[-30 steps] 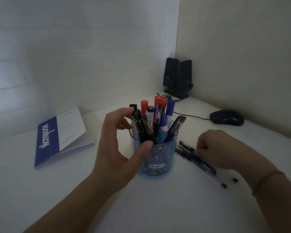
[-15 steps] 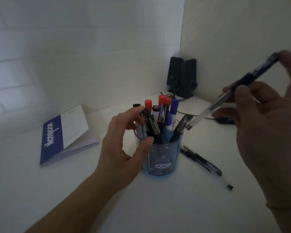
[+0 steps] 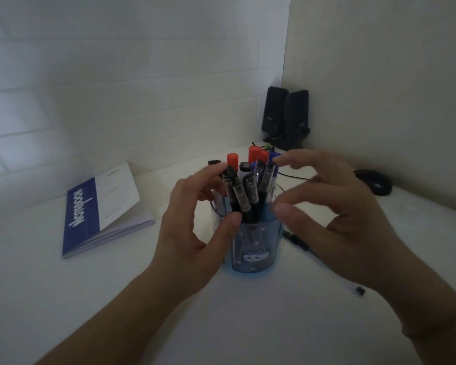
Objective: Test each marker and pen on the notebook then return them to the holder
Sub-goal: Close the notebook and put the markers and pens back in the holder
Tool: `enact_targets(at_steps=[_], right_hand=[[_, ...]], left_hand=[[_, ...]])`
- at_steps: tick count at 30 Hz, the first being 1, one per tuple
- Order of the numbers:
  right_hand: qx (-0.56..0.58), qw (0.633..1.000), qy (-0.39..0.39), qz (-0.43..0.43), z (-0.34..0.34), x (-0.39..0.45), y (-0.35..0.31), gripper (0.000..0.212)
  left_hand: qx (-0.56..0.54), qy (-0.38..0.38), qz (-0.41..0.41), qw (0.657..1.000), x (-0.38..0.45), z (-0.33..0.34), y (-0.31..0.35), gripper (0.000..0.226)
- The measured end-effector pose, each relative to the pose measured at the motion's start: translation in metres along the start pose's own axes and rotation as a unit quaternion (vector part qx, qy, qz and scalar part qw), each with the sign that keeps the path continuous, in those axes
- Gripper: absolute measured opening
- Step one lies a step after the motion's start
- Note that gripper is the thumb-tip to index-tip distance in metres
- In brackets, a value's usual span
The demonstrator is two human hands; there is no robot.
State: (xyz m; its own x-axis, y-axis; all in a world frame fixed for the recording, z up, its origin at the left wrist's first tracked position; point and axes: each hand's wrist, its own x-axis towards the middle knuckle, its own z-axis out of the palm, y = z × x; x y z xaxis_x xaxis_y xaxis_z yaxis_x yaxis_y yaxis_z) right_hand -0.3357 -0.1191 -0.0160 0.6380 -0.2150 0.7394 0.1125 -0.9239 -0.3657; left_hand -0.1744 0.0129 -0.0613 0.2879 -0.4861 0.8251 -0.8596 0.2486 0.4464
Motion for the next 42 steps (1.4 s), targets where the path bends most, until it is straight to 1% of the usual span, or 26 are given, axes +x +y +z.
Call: enact_targets(at_steps=[1,3,4,5,6,7,8,9,10,11,12,16,20,22,25,26,27,29,31,34,36,38,39,40,42], right_hand=[[0.034,0.999,0.013,0.012,0.000,0.001,0.001,0.013],[0.100,0.991,0.071,0.049,-0.004,0.003,0.007,0.008],[0.098,0.988,0.094,0.076,-0.006,0.004,0.011,0.006],[0.063,0.988,0.092,0.108,-0.008,0.004,0.017,0.004],[-0.005,0.988,0.049,0.149,-0.008,0.004,0.025,0.002],[-0.089,0.976,-0.039,0.195,-0.009,0.001,0.036,0.003],[-0.160,0.946,-0.146,0.240,-0.008,-0.001,0.044,0.006],[-0.202,0.909,-0.239,0.275,-0.007,-0.004,0.052,0.011],[-0.216,0.878,-0.303,0.302,-0.006,-0.006,0.057,0.016],[-0.216,0.859,-0.336,0.320,-0.005,-0.007,0.060,0.020],[-0.216,0.853,-0.343,0.328,-0.004,-0.007,0.061,0.021],[-0.190,0.860,-0.327,0.343,0.002,-0.007,0.059,0.017],[-0.205,0.844,-0.342,0.358,0.008,-0.009,0.057,0.026],[-0.223,0.845,-0.336,0.351,0.009,-0.009,0.057,0.023],[-0.213,0.873,-0.278,0.338,0.006,-0.008,0.059,0.004],[-0.205,0.880,-0.263,0.339,0.004,-0.008,0.059,0.003],[-0.203,0.879,-0.263,0.342,0.003,-0.009,0.059,0.008],[-0.226,0.857,-0.308,0.346,0.002,-0.010,0.059,0.022],[-0.242,0.832,-0.358,0.349,0.002,-0.010,0.056,0.027],[-0.235,0.830,-0.373,0.341,0.004,-0.011,0.050,0.028],[-0.262,0.828,-0.375,0.326,0.008,-0.012,0.047,0.031],[-0.270,0.835,-0.353,0.324,0.009,-0.011,0.048,0.033],[-0.253,0.848,-0.326,0.334,0.006,-0.009,0.049,0.032],[-0.219,0.861,-0.295,0.352,0.000,-0.006,0.050,0.030],[-0.112,0.878,-0.235,0.401,-0.012,0.000,0.050,0.024]], left_hand=[[-0.002,0.000,0.000,1.000,0.000,0.000,0.000,0.053],[-0.007,0.001,-0.003,1.000,0.000,0.000,0.001,0.053],[-0.009,0.002,-0.007,1.000,0.000,0.000,0.002,0.054],[-0.009,0.003,-0.011,1.000,0.000,0.000,0.003,0.055],[-0.007,0.003,-0.016,1.000,0.001,0.000,0.003,0.057],[-0.004,0.002,-0.018,1.000,0.001,0.000,0.003,0.059],[-0.002,-0.001,-0.020,1.000,0.001,-0.001,0.004,0.062],[-0.001,-0.004,-0.023,1.000,0.001,-0.001,0.004,0.066],[-0.001,-0.006,-0.026,1.000,0.001,-0.001,0.004,0.069],[-0.001,-0.005,-0.028,1.000,0.001,-0.001,0.004,0.071],[0.000,-0.001,-0.031,1.000,0.001,-0.001,0.004,0.071],[-0.005,0.012,-0.034,0.999,0.002,0.000,0.003,0.057],[-0.021,0.020,-0.040,0.999,0.003,-0.001,0.003,0.052],[-0.021,0.016,-0.042,0.999,0.002,-0.001,0.005,0.056],[-0.003,0.010,-0.052,0.999,0.002,0.000,0.009,0.069],[0.003,0.010,-0.057,0.998,0.002,0.001,0.010,0.073],[0.008,0.012,-0.065,0.998,0.002,0.002,0.011,0.075],[0.007,0.023,-0.089,0.996,0.003,0.006,0.014,0.075],[0.004,0.041,-0.101,0.994,0.004,0.007,0.015,0.068],[-0.012,0.065,-0.105,0.992,0.006,0.004,0.012,0.063],[-0.041,0.077,-0.115,0.990,0.006,0.002,0.010,0.063],[-0.065,0.086,-0.117,0.987,0.007,0.001,0.010,0.062],[-0.071,0.089,-0.110,0.987,0.007,0.001,0.010,0.060],[-0.072,0.091,-0.098,0.988,0.007,0.000,0.009,0.054],[-0.055,0.088,-0.061,0.993,0.007,-0.001,0.007,0.031]])
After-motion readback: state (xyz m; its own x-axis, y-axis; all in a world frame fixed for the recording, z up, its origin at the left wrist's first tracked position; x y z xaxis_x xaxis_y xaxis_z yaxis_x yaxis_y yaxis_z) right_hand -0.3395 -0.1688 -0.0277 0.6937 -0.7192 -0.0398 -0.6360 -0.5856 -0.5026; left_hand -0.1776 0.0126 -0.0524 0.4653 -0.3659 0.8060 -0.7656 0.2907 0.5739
